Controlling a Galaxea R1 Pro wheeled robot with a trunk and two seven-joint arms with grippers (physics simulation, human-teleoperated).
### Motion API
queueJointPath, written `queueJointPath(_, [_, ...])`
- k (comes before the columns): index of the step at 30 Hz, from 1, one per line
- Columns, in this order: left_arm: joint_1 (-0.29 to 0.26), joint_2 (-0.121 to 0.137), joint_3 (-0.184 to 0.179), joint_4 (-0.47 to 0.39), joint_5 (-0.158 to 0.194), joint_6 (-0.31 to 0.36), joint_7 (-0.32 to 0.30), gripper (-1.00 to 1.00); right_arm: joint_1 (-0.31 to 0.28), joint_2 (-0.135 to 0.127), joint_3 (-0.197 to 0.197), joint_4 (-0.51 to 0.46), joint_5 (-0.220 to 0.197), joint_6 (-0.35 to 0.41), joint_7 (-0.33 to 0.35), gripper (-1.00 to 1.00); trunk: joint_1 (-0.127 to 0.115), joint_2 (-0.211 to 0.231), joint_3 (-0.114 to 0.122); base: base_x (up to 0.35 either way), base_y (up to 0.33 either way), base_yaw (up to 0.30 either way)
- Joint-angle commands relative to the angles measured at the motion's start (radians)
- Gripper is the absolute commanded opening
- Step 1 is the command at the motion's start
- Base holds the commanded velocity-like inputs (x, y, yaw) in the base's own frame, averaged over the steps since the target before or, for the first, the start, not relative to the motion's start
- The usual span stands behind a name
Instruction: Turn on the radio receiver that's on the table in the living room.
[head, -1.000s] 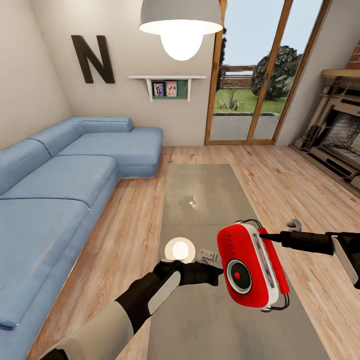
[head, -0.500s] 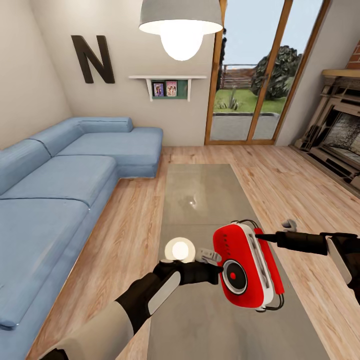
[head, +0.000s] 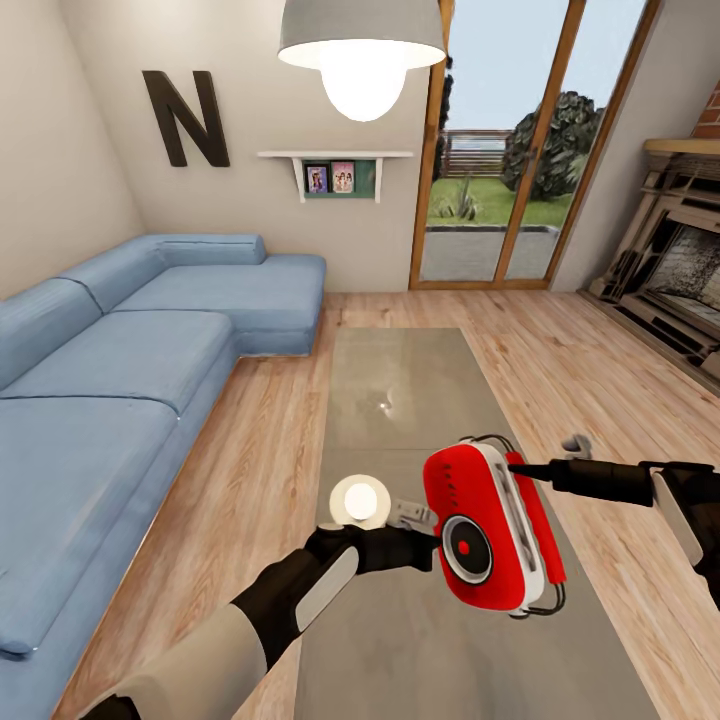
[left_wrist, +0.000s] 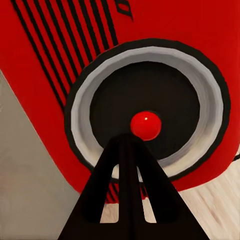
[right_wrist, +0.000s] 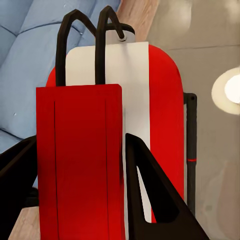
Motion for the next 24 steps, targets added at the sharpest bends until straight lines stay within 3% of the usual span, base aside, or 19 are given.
queueJointPath(1, [0.000, 0.000, 0.000, 0.000, 0.000, -0.002, 0.000, -1.00, 0.000, 0.000, 0.000, 0.000, -0.007, 0.005, 0.000, -1.00, 0.000, 0.000, 0.000, 0.000, 0.000, 0.000])
queueJointPath(3, [0.000, 0.000, 0.000, 0.000, 0.000, -0.005, 0.000, -1.00, -0.001, 0.005, 0.000, -0.001, -0.007, 0.005, 0.000, -1.00, 0.000, 0.000, 0.000, 0.000, 0.000, 0.000])
queueJointPath(5, [0.000, 0.000, 0.000, -0.002, 0.000, -0.006, 0.000, -1.00, 0.000, 0.032, 0.000, -0.001, -0.006, 0.005, -0.001, -1.00, 0.000, 0.000, 0.000, 0.000, 0.000, 0.000])
queueJointPath(8, [0.000, 0.000, 0.000, -0.004, 0.004, -0.008, -0.001, -1.00, 0.000, 0.038, 0.000, 0.000, -0.006, 0.005, -0.002, -1.00, 0.000, 0.000, 0.000, 0.000, 0.000, 0.000])
queueJointPath(15, [0.000, 0.000, -0.002, -0.004, 0.073, -0.043, -0.003, -1.00, -0.001, 0.039, 0.000, 0.001, -0.005, 0.004, -0.002, -1.00, 0.000, 0.000, 0.000, 0.000, 0.000, 0.000])
queueJointPath(24, [0.000, 0.000, -0.019, -0.005, 0.078, -0.052, -0.002, -1.00, 0.000, 0.038, 0.001, 0.007, -0.003, 0.003, -0.003, -1.00, 0.000, 0.000, 0.000, 0.000, 0.000, 0.000])
